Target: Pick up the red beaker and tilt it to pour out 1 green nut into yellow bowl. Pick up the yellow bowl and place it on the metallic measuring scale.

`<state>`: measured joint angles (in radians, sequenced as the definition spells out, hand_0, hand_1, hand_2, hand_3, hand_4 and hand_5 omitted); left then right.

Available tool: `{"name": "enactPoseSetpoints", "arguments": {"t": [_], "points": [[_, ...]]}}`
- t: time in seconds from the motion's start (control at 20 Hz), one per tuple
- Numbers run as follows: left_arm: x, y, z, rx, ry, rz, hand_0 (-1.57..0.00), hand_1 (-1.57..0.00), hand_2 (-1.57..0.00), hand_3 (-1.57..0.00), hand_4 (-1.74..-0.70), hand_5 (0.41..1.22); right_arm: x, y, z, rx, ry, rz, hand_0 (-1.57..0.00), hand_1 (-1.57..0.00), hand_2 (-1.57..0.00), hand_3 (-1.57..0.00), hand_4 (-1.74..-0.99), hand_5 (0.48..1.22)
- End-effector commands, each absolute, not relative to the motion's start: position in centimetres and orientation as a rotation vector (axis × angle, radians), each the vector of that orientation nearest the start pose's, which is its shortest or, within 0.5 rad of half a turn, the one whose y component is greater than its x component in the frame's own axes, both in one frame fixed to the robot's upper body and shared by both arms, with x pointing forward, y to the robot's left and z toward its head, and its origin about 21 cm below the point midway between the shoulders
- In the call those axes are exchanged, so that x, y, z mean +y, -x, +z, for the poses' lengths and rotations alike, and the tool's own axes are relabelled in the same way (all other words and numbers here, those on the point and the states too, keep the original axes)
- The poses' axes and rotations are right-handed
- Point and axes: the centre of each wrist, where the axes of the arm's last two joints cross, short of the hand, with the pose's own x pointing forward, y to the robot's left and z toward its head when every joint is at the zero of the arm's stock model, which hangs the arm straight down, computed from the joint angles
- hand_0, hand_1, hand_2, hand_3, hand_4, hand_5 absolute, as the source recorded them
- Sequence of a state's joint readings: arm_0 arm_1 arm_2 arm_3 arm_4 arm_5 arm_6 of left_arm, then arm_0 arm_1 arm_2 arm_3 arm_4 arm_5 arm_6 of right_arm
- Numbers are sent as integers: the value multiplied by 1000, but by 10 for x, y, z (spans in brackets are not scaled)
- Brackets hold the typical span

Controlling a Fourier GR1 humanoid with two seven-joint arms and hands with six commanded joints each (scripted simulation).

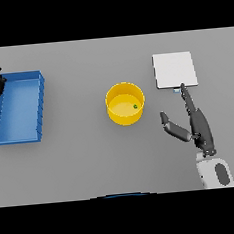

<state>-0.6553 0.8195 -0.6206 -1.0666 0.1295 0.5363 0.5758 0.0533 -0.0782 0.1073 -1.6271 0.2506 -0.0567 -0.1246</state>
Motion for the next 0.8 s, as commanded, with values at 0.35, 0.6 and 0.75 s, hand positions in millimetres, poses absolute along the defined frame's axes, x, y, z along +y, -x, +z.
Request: {"name": "enactPoseSetpoints", "arguments": {"t": [0.35, 0.6, 0.75], "points": [[324, -351, 104, -977, -818, -508, -932, -755, -767, -722, -1034, 758, -225, -227, 1, -1730, 211, 300, 1, 1, 1, 1, -1185, 665], [332, -344, 108, -958, -750, -562, -305, -247, -251, -236, -831, 688, -223, -224, 0, -1711, 209, 303, 1, 1, 1, 1, -1189, 666], [328, -349, 108, -980, -750, -547, -156, -126, -128, -120, -797, 678, -222, -227, 5, -1700, 208, 296, 1, 1, 1, 1, -1187, 663]]}}
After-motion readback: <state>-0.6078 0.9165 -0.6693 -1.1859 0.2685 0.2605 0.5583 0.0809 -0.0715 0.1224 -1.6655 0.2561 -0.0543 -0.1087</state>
